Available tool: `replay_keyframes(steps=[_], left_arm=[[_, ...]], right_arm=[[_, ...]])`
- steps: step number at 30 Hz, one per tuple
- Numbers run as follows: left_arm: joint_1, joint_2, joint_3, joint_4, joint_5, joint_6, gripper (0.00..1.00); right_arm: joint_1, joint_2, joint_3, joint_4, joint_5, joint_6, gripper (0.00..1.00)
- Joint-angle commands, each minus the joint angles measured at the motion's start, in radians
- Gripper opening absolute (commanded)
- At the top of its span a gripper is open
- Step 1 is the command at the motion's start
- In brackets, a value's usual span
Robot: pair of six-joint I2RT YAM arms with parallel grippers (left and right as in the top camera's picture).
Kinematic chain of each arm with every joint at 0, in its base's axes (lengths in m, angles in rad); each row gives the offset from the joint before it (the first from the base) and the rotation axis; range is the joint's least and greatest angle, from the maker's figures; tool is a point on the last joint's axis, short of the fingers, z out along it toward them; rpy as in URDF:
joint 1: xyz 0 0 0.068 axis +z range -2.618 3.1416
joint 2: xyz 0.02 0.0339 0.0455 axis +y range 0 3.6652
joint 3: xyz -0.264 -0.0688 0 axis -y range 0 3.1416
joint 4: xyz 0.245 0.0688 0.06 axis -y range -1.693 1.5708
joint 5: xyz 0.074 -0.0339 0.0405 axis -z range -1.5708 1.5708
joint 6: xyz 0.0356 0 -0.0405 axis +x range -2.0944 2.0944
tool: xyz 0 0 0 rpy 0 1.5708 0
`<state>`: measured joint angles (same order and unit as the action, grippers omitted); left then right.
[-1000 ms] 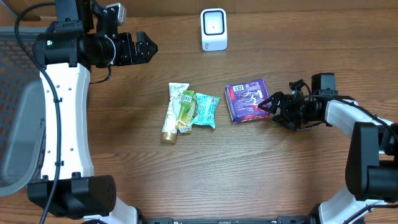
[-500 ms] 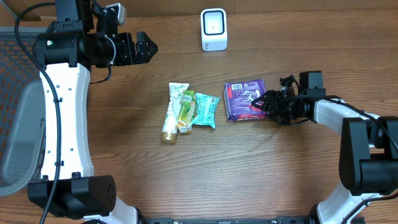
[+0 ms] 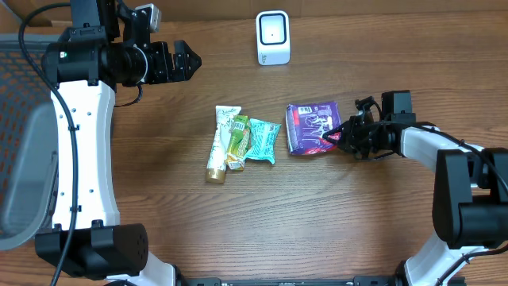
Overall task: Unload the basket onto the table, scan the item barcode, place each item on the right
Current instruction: 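Lift the purple pack with the right gripper and turn it, then hold the purple pack's barcode up to the white scanner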
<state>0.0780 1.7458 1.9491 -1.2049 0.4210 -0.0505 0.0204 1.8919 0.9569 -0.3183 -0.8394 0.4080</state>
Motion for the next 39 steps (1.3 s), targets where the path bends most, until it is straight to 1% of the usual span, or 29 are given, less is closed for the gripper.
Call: replay_keyframes(steps=[1, 6, 10, 13, 17, 24, 28, 34, 36, 39], left_arm=[[-0.006, 0.003, 0.0, 0.002, -0.006, -0.006, 1.0], [-0.006, 0.003, 0.0, 0.002, -0.006, -0.006, 1.0], [-0.006, 0.003, 0.0, 0.002, -0.006, -0.006, 1.0], [-0.006, 0.003, 0.0, 0.002, -0.006, -0.006, 1.0], [-0.006, 0.003, 0.0, 0.002, -0.006, -0.006, 1.0], [-0.006, 0.003, 0.0, 0.002, -0.006, -0.006, 1.0], [-0.006, 0.003, 0.0, 0.002, -0.006, -0.006, 1.0], [-0.006, 0.003, 0.0, 0.001, -0.006, -0.006, 1.0], [-0.006, 0.003, 0.0, 0.001, -0.006, -0.006, 1.0], [-0.006, 0.003, 0.0, 0.002, -0.006, -0.006, 0.99]], right_arm=[[-0.01, -0.036, 0.076, -0.059, -0.06, -0.055, 0.04], [0.011, -0.1, 0.23, -0.274, -0.021, -0.145, 0.04], [0.055, -0.161, 0.362, -0.402, 0.062, -0.151, 0.04], [0.09, -0.22, 0.44, -0.45, 0.135, -0.151, 0.04], [0.119, -0.308, 0.486, -0.455, 0.216, -0.143, 0.04], [0.139, -0.435, 0.49, -0.459, 0.338, -0.143, 0.04], [0.166, -0.478, 0.49, -0.459, 0.405, -0.144, 0.04], [0.247, -0.495, 0.49, -0.45, 0.531, -0.147, 0.04], [0.282, -0.495, 0.492, -0.446, 0.602, -0.146, 0.04], [0.332, -0.491, 0.512, -0.448, 0.775, -0.124, 0.03]])
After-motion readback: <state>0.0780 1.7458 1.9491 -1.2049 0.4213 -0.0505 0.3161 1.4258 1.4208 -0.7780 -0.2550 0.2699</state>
